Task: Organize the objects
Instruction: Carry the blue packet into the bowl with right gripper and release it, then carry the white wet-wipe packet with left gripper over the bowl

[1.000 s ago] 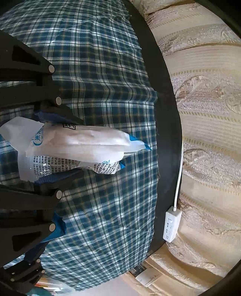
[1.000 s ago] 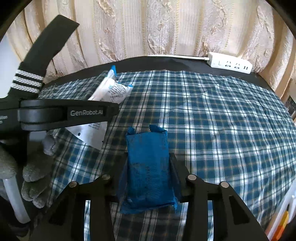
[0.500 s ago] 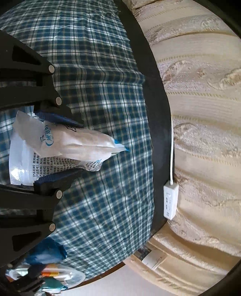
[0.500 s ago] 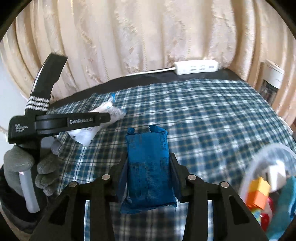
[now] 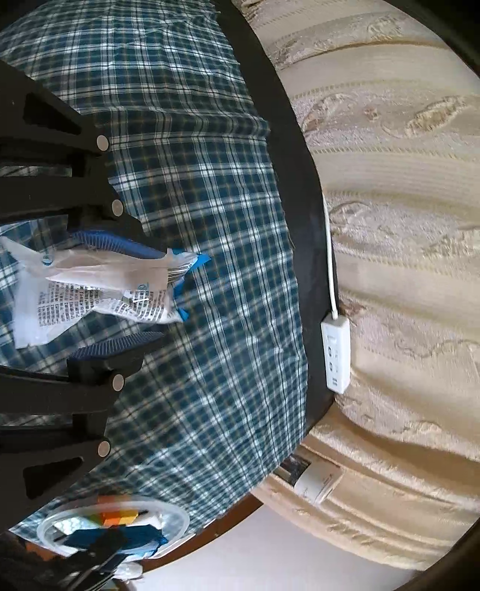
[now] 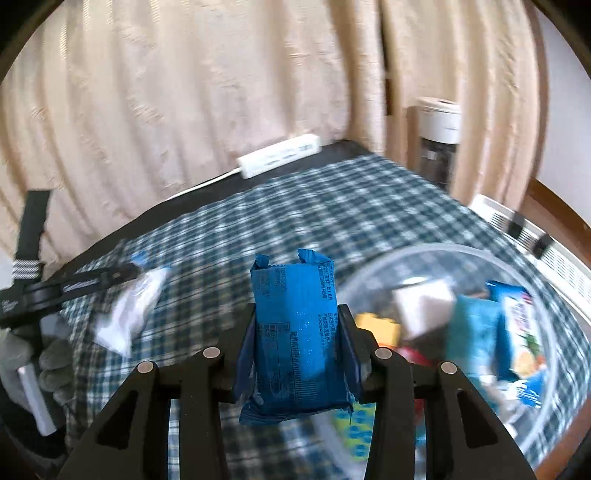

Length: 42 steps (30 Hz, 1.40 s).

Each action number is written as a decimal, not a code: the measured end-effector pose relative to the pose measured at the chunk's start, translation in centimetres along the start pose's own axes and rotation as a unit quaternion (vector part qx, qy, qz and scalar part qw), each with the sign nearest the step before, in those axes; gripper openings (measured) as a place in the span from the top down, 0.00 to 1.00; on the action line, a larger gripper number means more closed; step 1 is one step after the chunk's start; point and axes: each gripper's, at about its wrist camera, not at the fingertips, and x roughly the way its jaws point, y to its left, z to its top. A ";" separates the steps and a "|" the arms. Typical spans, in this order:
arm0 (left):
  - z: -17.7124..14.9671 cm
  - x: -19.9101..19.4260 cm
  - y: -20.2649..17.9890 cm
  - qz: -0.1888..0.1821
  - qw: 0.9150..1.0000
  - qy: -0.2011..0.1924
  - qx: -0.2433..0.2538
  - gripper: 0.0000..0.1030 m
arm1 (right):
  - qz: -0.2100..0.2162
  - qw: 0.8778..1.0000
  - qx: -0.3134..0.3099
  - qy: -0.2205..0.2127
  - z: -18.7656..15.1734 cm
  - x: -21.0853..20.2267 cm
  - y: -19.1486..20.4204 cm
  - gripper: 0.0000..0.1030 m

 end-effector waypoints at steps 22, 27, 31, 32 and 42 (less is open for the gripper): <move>-0.1 -0.7 0.2 -0.011 1.000 0.006 -0.011 0.57 | -0.075 0.997 0.031 -0.010 -0.9 -0.8 -3.6 0.58; -0.1 -0.3 0.7 -0.008 1.000 0.011 -0.015 0.50 | -0.064 0.997 0.024 -0.019 -0.9 -1.7 -2.7 0.58; -0.3 0.4 0.9 -0.004 1.000 0.022 -0.014 0.35 | -0.051 0.998 0.015 -0.031 -0.8 -2.5 -1.7 0.52; -0.4 0.6 0.9 -0.003 1.000 0.026 -0.010 0.32 | -0.049 0.998 0.014 -0.034 -0.8 -2.7 -1.4 0.52; -1.1 3.7 2.0 0.021 0.998 0.065 -0.016 0.29 | -0.033 0.998 0.007 -0.046 -1.0 -4.2 -0.2 0.51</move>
